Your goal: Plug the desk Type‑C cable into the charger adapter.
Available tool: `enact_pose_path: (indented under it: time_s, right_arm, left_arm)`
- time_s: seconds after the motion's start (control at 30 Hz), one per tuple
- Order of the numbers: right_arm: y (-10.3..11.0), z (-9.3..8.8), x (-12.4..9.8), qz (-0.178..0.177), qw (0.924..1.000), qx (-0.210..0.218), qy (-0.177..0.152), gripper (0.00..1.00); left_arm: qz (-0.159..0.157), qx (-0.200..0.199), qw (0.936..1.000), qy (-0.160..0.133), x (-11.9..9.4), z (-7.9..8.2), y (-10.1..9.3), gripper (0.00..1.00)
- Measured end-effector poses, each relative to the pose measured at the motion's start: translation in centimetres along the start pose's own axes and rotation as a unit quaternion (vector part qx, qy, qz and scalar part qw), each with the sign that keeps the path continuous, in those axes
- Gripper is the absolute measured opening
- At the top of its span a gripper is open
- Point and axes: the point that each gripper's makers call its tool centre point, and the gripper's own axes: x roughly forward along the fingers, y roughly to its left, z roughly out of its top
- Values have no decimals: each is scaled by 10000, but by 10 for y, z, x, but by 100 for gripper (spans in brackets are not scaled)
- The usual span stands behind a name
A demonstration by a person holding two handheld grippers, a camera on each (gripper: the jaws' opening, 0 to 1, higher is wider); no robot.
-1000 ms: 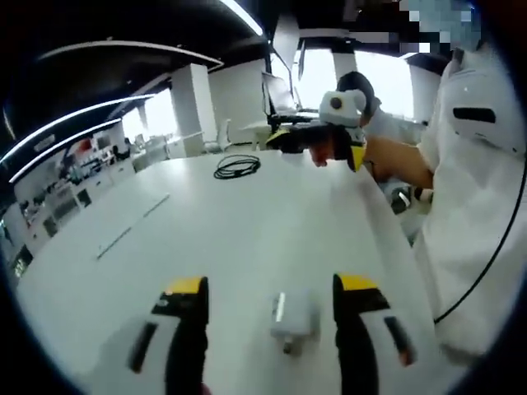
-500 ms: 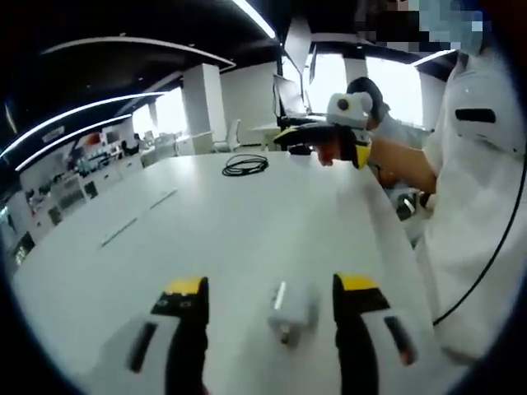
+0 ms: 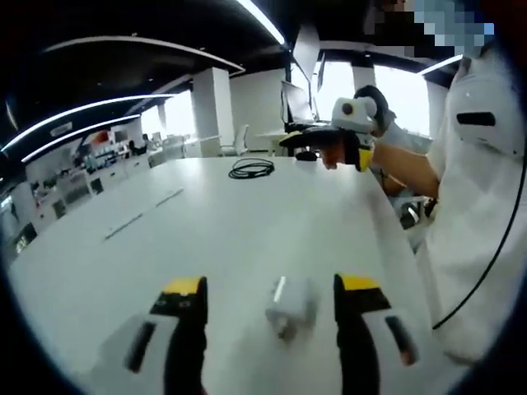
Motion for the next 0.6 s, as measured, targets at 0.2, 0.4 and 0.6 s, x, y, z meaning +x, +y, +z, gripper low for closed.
enact_pose_path:
  time_s: [0.2,0.4,0.6]
  right_arm:
    - [2,0,1,22,10000,-13,45,86]
    - [2,1,2,34,9999,-37,93,86]
    - [2,1,3,59,9998,-62,164,87]
  left_arm:
    - [113,-61,9999,-112,-6,-1,1,63]
    - [152,-123,9997,-144,-8,-3,2,64]
    - [196,-176,9995,-200,-11,-4,4,64]
